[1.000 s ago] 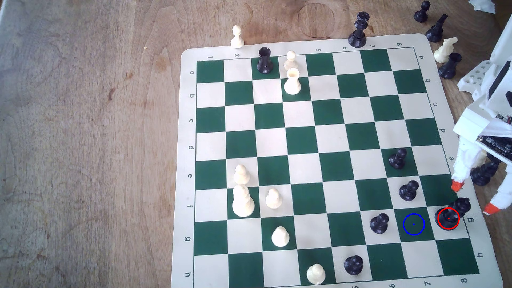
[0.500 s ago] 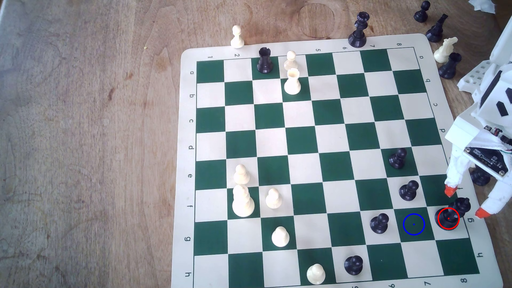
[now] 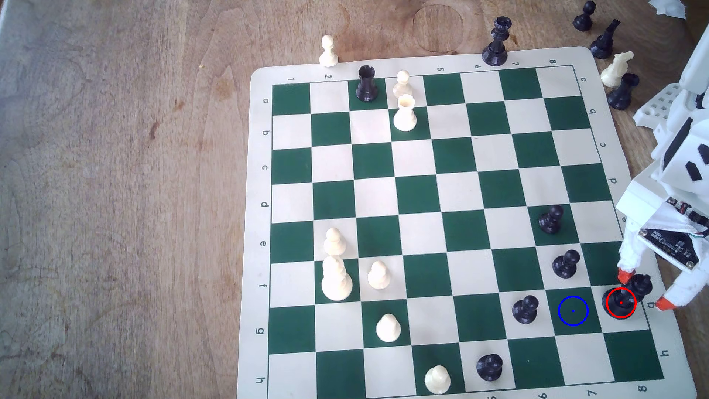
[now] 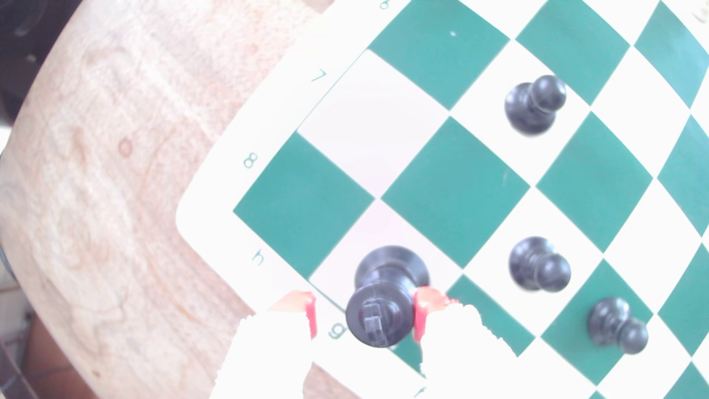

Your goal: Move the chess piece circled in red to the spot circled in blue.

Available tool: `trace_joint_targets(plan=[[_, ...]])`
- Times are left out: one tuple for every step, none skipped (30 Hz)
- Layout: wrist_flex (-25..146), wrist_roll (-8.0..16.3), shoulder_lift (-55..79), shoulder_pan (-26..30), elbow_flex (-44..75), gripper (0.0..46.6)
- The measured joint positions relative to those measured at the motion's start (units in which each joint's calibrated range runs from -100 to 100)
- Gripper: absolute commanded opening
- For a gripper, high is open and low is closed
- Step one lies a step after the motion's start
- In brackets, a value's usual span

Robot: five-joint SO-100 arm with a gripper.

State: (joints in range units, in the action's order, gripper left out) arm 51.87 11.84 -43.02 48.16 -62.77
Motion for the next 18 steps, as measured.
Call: trace_joint_targets(plan=[[0.0, 0.0, 0.0, 0.0, 0.0, 12.5], [0.0, 0.0, 0.0, 0.0, 0.0, 12.2], [0.0, 0.0, 0.0, 0.0, 0.0, 11.8], [0.0, 0.0, 0.08, 0.0, 0.0, 11.3], [0.0, 0.0, 0.17, 0.0, 0.0, 10.7], [0.0, 0.0, 0.17, 0.0, 0.0, 8.6], [0.0, 0.0, 0.17, 0.0, 0.0, 5.5], [0.0, 0.0, 0.17, 0.0, 0.0, 1.9], [0.0, 0.0, 0.17, 0.0, 0.0, 0.2], [0.0, 0.0, 0.17, 0.0, 0.0, 0.2], [0.0, 0.0, 0.17, 0.22, 0.0, 0.2], [0.0, 0.0, 0.17, 0.22, 0.0, 0.2], [0.0, 0.0, 0.17, 0.15, 0.0, 0.2], [0.0, 0.0, 0.17, 0.15, 0.0, 0.2], [0.0, 0.0, 0.17, 0.15, 0.0, 0.2], [0.0, 0.0, 0.17, 0.15, 0.0, 0.2], [0.0, 0.0, 0.17, 0.15, 0.0, 0.2], [0.0, 0.0, 0.17, 0.15, 0.0, 0.2]])
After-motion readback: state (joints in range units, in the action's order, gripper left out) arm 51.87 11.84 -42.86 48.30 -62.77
